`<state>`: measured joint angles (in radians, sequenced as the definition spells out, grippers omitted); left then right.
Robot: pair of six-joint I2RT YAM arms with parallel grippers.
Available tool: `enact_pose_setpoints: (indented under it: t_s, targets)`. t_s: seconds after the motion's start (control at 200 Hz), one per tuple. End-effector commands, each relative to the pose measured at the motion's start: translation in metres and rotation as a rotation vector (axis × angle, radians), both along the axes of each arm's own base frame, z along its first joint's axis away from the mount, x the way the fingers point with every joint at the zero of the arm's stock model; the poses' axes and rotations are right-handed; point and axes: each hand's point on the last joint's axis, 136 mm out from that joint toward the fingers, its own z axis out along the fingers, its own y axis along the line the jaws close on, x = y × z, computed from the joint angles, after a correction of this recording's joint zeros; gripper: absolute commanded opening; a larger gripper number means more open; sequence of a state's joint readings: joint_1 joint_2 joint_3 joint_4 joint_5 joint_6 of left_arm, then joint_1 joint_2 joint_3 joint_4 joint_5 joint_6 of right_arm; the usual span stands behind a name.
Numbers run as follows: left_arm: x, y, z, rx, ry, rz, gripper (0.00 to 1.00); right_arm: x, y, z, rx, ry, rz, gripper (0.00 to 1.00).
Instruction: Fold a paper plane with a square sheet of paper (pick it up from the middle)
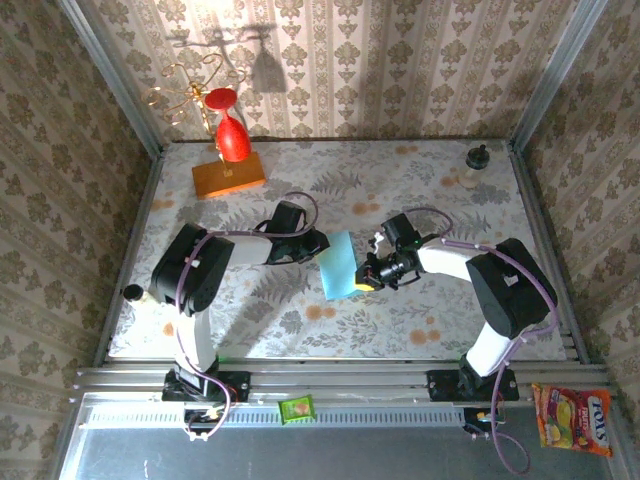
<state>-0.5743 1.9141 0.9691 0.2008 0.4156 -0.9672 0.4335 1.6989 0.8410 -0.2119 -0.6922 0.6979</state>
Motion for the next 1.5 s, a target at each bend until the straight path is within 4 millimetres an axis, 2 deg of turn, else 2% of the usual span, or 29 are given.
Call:
enact_pose_setpoints:
  t_s: [0.0, 0.43, 0.805, 1.195, 1.495]
  targets:
    - [-0.008, -0.001, -0.016, 0.013, 0.037, -0.030, 0.20, 0.003, 0.017, 0.020, 0.046, -0.043, 0.067, 0.04]
    - [-0.009, -0.004, -0.019, 0.008, 0.049, -0.044, 0.20, 0.034, 0.047, 0.011, 0.027, -0.094, 0.055, 0.05]
    - [-0.010, -0.005, -0.020, 0.016, 0.055, -0.048, 0.20, 0.051, 0.053, 0.005, 0.010, -0.117, 0.022, 0.05]
    - [-0.012, -0.006, -0.021, 0.023, 0.061, -0.052, 0.20, 0.052, 0.052, -0.009, -0.027, -0.099, 0.015, 0.05]
    - [-0.014, -0.006, -0.024, 0.028, 0.068, -0.050, 0.20, 0.052, 0.056, -0.011, -0.007, -0.093, 0.020, 0.05]
